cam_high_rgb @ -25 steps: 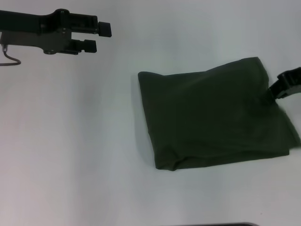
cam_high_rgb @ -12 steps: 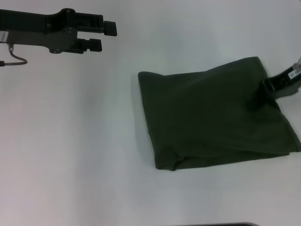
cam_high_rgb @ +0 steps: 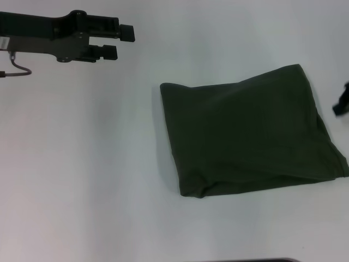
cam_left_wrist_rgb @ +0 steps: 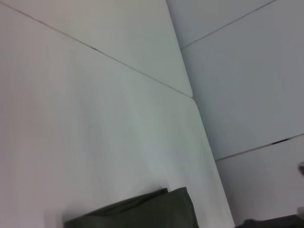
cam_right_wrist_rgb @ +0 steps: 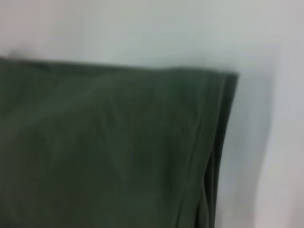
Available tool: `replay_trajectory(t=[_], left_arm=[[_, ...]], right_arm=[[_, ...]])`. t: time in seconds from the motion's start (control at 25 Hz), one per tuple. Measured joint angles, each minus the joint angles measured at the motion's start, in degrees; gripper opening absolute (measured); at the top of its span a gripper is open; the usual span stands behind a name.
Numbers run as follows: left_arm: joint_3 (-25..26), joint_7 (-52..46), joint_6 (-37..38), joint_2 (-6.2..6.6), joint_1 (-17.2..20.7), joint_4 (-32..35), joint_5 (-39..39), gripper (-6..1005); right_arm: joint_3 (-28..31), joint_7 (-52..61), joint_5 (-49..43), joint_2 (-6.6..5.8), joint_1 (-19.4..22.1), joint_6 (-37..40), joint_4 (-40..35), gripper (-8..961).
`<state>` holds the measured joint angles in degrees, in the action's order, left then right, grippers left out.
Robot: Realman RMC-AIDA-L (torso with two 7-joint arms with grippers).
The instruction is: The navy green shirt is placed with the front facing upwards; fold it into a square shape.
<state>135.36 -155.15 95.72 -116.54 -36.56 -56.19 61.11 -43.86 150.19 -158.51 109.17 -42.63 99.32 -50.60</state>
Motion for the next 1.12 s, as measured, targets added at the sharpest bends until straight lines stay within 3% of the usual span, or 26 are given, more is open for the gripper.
replay_trajectory(t=[0.28,0.52,0.68,0.92,1.12], left_arm=[[-0.19,0.34,-0.24,0.0,-0.13,0.0,0.04,719],[-0.16,2.66,1.09,0.32,0.05,0.02,-0.02,720],[-0.22,5.17,4.03,0.47,0.41,-0.11,-0.36,721],[-4.56,3.42,2.73,-0.34,-0.02,1.57,-5.05,722],[-6.66,0.41,-0.69,-2.17,-2.08,4.4,-10.9,723]], right_arm=[[3.97,-3.07,7.4,0.31,0.52,-1.33,-4.25,15],[8.69,-14.79,20.03,1.31,3.23,-4.07,-4.23,15],[10.39,-20.95,30.14,0.14,6.12,-2.54,-1.16,16],[11.06,-21.35,35.19,-0.37,9.46,0.5,0.34,175],[11.82,-21.08,35.33,-0.7,11.2,1.69,0.67,417]])
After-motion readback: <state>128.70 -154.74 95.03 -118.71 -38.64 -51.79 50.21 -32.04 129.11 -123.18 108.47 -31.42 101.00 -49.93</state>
